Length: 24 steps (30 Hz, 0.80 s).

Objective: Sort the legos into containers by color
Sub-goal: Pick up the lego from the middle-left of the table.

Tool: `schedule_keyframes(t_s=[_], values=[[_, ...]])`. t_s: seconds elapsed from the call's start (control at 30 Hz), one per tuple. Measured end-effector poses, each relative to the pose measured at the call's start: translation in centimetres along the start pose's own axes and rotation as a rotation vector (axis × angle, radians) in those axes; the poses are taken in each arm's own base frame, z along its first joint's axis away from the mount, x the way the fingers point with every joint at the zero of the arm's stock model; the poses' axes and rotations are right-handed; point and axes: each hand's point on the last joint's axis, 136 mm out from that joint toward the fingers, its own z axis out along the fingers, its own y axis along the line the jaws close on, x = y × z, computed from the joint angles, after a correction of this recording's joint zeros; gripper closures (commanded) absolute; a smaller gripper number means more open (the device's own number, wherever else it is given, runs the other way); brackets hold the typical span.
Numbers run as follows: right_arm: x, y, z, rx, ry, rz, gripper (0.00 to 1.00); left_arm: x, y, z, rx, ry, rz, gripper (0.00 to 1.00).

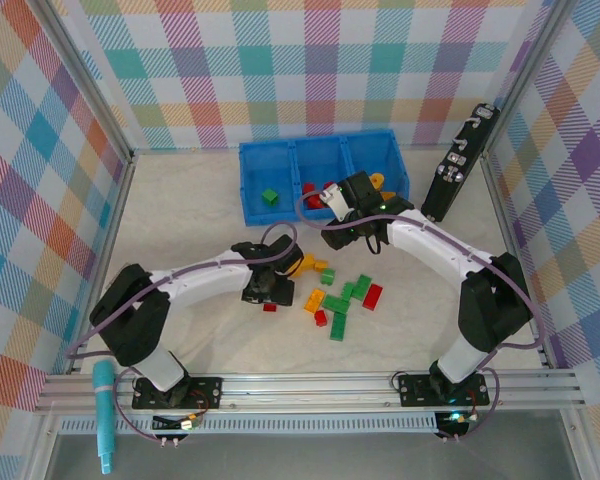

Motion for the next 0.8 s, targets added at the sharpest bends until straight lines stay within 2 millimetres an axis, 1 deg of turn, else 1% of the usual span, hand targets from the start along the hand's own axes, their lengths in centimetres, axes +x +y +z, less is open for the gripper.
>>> schedule_keyframes(t_s=[0.13, 0.23, 0.3, 0.4, 0.47, 0.6, 0.8], values=[[0.1, 0.1, 0.0, -0.008, 0.002, 0.0, 0.28, 0.4, -0.4, 1.6, 0.006, 0.033, 0.013, 0.3], [0.4, 0.6, 0.3, -0.035, 0.015, -0.004, 0.28, 0.8, -0.7, 2.7, 0.011, 0.058, 0.015, 0.36], [0.7, 1.1, 0.9, -0.06, 0.03, -0.012, 0.28, 1.0, -0.8, 3.2, 0.013, 0.065, 0.017, 0.42], [1.6, 2.1, 2.2, -0.125, 0.066, -0.028, 0.28, 1.0, -0.3, 3.3, 0.001, 0.067, 0.013, 0.59], [2.4, 2.9, 3.3, -0.17, 0.097, -0.042, 0.28, 1.0, 0.0, 3.3, -0.006, 0.068, 0.006, 0.66], [3.6, 3.9, 4.8, -0.223, 0.138, -0.059, 0.29, 1.0, 0.2, 3.2, 0.001, 0.063, 0.0, 0.74], [4.7, 4.8, 6.1, -0.274, 0.179, -0.079, 0.3, 0.6, 0.6, 3.0, 0.013, 0.062, -0.018, 0.78]])
